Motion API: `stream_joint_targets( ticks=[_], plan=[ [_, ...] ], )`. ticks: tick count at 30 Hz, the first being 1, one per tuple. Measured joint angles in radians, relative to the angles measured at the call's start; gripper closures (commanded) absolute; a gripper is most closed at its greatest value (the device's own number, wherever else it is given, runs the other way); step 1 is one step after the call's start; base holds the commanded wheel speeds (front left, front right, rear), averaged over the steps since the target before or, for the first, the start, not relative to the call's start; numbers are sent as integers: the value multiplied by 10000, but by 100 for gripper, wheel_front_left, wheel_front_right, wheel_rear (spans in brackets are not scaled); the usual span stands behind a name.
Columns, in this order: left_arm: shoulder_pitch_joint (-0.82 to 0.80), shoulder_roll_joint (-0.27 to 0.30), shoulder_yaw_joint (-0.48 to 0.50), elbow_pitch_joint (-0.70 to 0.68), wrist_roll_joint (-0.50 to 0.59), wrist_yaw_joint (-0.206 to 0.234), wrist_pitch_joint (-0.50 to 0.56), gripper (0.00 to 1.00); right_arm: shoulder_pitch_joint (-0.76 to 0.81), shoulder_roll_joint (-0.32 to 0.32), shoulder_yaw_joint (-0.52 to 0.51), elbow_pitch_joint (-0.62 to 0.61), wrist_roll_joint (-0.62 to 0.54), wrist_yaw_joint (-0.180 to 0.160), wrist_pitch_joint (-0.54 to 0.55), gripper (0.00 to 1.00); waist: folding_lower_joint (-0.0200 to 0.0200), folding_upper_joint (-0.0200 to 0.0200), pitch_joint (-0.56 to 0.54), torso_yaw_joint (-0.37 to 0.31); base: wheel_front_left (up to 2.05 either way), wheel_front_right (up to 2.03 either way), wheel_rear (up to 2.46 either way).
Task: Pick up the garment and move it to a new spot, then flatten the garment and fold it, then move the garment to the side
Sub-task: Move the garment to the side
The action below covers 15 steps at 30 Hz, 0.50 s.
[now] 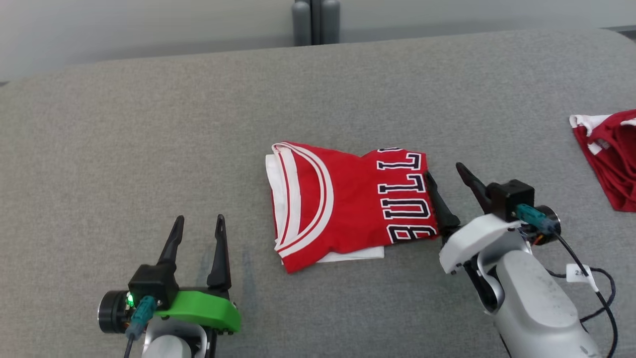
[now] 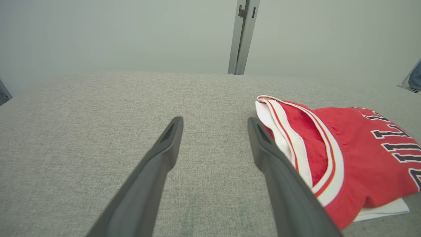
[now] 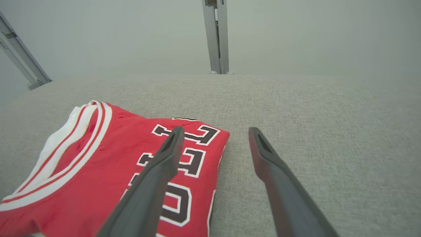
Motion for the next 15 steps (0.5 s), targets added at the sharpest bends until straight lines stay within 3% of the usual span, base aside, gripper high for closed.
stream_joint_targets(
  ticks=[7, 8, 9, 10, 15],
  plan=[
    [-420, 0, -384, 40, -132, -2, 0, 0, -980, 4, 546, 2533, -159, 0, -4, 0, 0, 0, 604, 560, 0, 0, 0],
    [-448, 0, -416, 48, -140, -2, 0, 0, -1064, 0, 579, 2803, -174, 0, -27, 5, 0, 0, 678, 643, 0, 0, 0],
    [-463, 0, -422, 54, -140, 0, 0, 0, -1141, 4, 577, 2940, -132, 0, -31, 58, 0, 0, 749, 712, 0, 0, 0],
    [-472, 0, -414, 56, -140, 2, 0, 0, -1198, -2, 581, 2953, -35, 4, -40, 100, 0, 0, 804, 757, 0, 0, 0],
    [-466, 2, -244, 46, 17, -58, 0, 0, -1235, 67, 305, 2746, 169, 25, -36, 100, 0, 0, 966, 725, 0, 0, 0]
  ],
)
